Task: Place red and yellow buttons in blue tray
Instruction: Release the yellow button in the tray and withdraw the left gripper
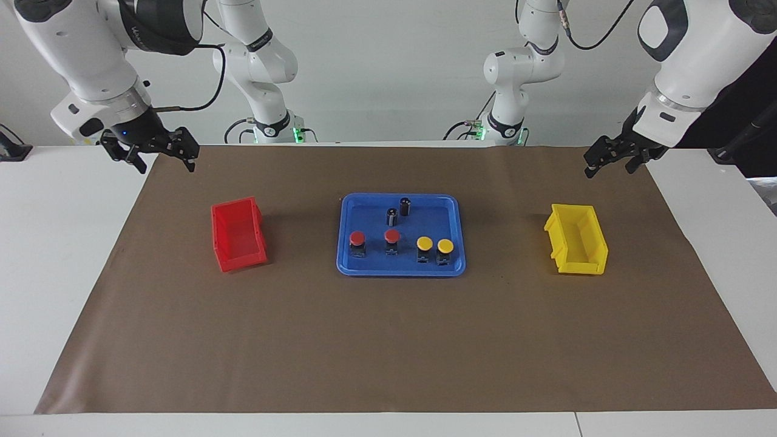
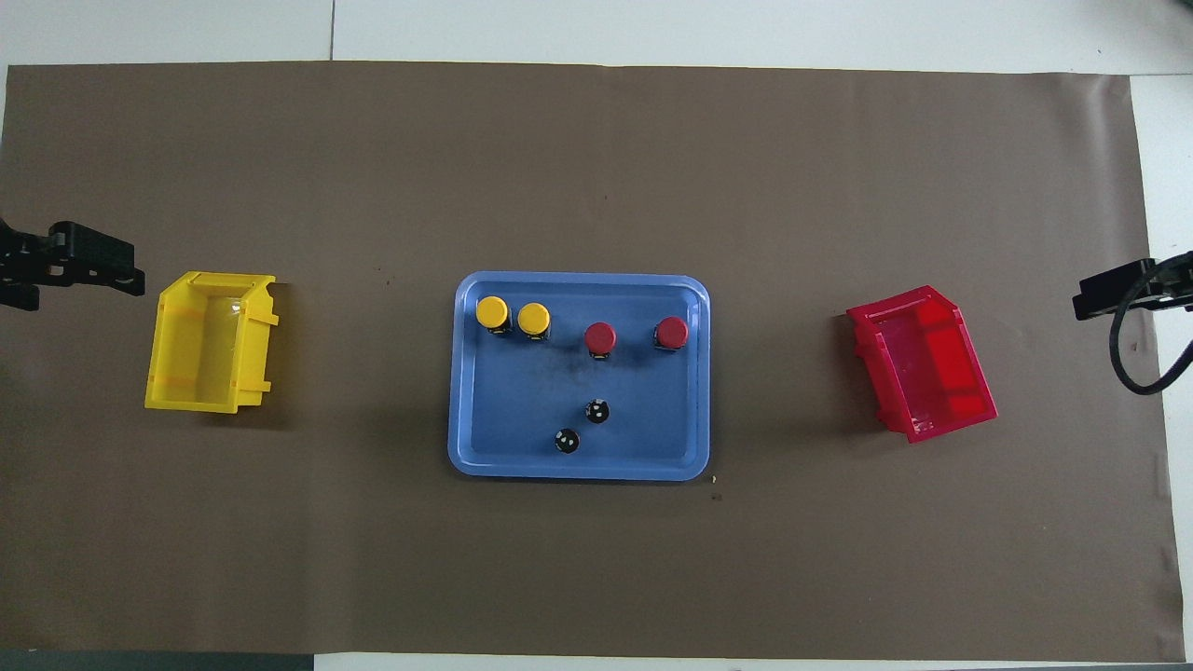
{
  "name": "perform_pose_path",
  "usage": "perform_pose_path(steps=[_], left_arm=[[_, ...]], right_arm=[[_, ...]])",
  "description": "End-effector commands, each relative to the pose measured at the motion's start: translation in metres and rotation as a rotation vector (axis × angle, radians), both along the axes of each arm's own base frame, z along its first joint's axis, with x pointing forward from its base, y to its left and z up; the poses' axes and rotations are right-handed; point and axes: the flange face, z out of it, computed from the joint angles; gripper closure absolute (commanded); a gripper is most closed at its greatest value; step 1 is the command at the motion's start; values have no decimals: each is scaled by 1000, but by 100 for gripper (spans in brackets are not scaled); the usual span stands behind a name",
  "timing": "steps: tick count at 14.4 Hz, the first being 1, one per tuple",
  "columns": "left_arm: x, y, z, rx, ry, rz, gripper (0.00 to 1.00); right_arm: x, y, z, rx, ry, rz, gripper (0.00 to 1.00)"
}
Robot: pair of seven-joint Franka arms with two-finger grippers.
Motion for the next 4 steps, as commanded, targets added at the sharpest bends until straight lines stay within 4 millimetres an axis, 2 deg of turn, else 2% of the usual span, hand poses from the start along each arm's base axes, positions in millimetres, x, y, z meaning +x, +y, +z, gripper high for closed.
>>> perform_pose_path(steps=[1,4], left_arm=[[-10,-3,0,24,4,-32,0],[-9,-3,0,21,-6,-58,0]], right_arm=[[-6,8,1,2,-5,0,0],[-6,12,1,2,-6,5,0]])
